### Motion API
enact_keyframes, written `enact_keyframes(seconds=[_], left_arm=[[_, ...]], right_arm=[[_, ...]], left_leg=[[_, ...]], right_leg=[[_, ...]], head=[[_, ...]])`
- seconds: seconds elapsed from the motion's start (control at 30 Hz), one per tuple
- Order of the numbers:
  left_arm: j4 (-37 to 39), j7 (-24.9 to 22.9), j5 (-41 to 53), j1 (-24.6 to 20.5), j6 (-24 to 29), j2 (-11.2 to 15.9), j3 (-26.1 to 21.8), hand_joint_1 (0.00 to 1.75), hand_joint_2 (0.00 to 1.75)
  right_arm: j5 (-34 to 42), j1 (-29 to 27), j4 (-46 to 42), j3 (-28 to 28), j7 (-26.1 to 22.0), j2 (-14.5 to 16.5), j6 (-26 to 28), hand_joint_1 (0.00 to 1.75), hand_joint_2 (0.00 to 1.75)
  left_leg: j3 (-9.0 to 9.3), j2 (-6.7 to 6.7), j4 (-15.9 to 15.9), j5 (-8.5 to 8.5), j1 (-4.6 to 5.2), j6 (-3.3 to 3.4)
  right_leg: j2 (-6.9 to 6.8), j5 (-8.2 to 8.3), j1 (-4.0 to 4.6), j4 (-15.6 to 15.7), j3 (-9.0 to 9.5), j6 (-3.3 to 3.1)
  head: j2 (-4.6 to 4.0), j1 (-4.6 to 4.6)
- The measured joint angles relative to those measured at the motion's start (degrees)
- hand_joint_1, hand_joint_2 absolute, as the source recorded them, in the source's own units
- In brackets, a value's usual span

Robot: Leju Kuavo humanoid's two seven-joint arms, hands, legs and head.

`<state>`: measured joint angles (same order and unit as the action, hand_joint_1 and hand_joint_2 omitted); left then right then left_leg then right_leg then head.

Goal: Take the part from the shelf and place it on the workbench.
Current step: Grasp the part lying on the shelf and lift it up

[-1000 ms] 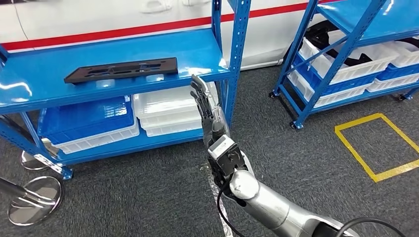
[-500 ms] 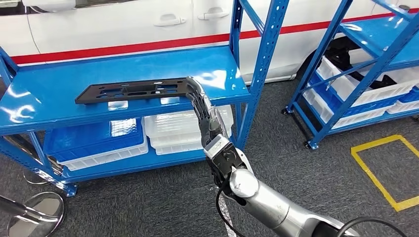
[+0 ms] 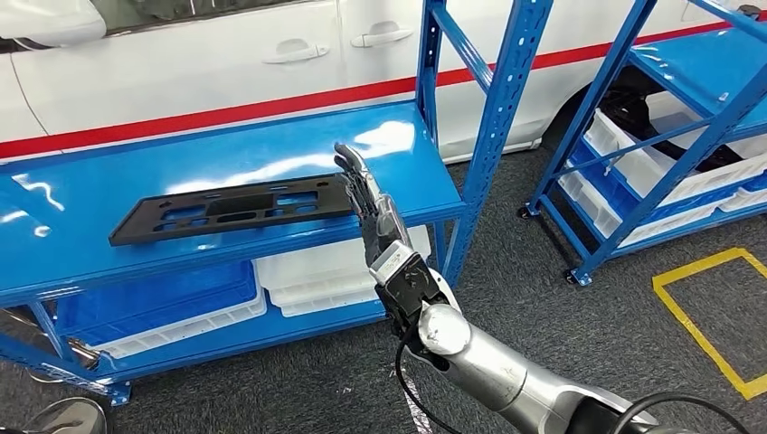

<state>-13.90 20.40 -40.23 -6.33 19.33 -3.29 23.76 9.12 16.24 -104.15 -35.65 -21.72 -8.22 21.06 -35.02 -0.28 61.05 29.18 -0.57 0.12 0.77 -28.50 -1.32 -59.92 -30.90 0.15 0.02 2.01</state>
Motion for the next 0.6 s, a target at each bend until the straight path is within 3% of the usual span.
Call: enact_keyframes(seconds=[0.03, 0.17, 0.27, 0.3, 0.33, 0.37, 0.47, 0.53, 0.6], left_arm=[[0.03, -0.08, -0.02, 0.02, 0.04, 0.00, 0.10, 0.00, 0.00], [0.04, -0.23, -0.04, -0.42, 0.08, 0.00, 0.33, 0.00, 0.00], [0.04, -0.23, -0.04, -0.71, 0.05, 0.10, 0.69, 0.00, 0.00], [0.04, -0.23, -0.07, -0.69, 0.01, 0.12, 0.79, 0.00, 0.00], [0.04, -0.22, -0.09, -0.66, -0.06, 0.12, 0.87, 0.00, 0.00], [0.04, -0.20, -0.12, -0.65, -0.15, 0.12, 0.94, 0.00, 0.00], [0.04, 0.00, -0.24, -0.66, -0.29, 0.00, 1.04, 0.00, 0.00], [0.04, 0.12, -0.36, -0.67, -0.34, -0.10, 1.09, 0.00, 0.00], [0.04, 0.15, -0.45, -0.70, -0.44, -0.10, 1.12, 0.00, 0.00]], right_arm=[[0.05, 0.06, 0.16, -0.03, -0.01, 0.01, -0.07, 0.00, 0.00], [0.10, 0.37, 0.38, -0.06, -0.07, 0.01, -0.11, 0.00, 0.00], [0.11, 0.45, 0.51, -0.06, -0.07, 0.03, -0.10, 0.00, 0.00], [0.13, 0.43, 0.63, -0.07, -0.07, 0.04, -0.11, 0.00, 0.00], [0.14, 0.42, 0.77, -0.07, -0.07, 0.04, -0.12, 0.00, 0.00], [0.15, 0.42, 0.90, -0.07, -0.07, 0.04, -0.13, 0.00, 0.00], [0.23, 0.49, 1.20, -0.07, -0.07, 0.04, -0.32, 0.00, 0.00], [0.27, 0.58, 1.32, -0.07, -0.07, 0.04, -0.51, 0.00, 0.00], [0.28, 0.65, 1.36, -0.07, -0.07, 0.05, -0.61, 0.00, 0.00]], left_leg=[[-0.02, 0.03, -0.20, -1.22, 0.13, 0.33], [0.42, -0.06, -0.50, -2.28, 0.07, 1.89], [0.45, -0.11, -0.86, -2.26, 0.41, 2.77], [0.50, -0.15, -0.86, -2.12, 0.64, 2.98], [0.61, -0.22, -0.86, -1.96, 0.90, 3.18], [0.81, -0.34, -0.86, -1.79, 1.17, 3.34], [1.50, -0.67, -0.94, -1.26, 1.67, 3.50], [1.51, -0.71, -1.13, -1.16, 1.62, 3.29], [1.60, -0.70, -1.56, -1.27, 1.67, 2.89]], right_leg=[[0.10, -0.51, 0.11, -0.15, 0.26, 0.42], [-0.13, -2.51, 0.19, -1.74, -0.26, 1.56], [-0.36, -6.85, 0.33, -11.09, -5.34, 1.70], [-0.37, -7.51, 0.42, -14.06, -7.22, 1.64], [-0.37, -7.00, 0.56, -15.29, -8.40, 1.45], [-0.37, -5.40, 0.76, -14.41, -8.64, 1.08], [-0.40, 1.08, 1.82, -4.38, -5.40, -1.04], [-0.49, 2.15, 2.34, -0.70, -3.91, -1.95], [-0.54, 2.28, 2.27, 0.46, -3.46, -2.02]], head=[[0.00, 0.00], [-0.01, 0.06], [0.00, 0.09], [0.00, 0.10], [0.00, 0.09], [0.00, 0.10], [0.00, -0.03], [0.00, -0.03], [0.00, 0.09]])
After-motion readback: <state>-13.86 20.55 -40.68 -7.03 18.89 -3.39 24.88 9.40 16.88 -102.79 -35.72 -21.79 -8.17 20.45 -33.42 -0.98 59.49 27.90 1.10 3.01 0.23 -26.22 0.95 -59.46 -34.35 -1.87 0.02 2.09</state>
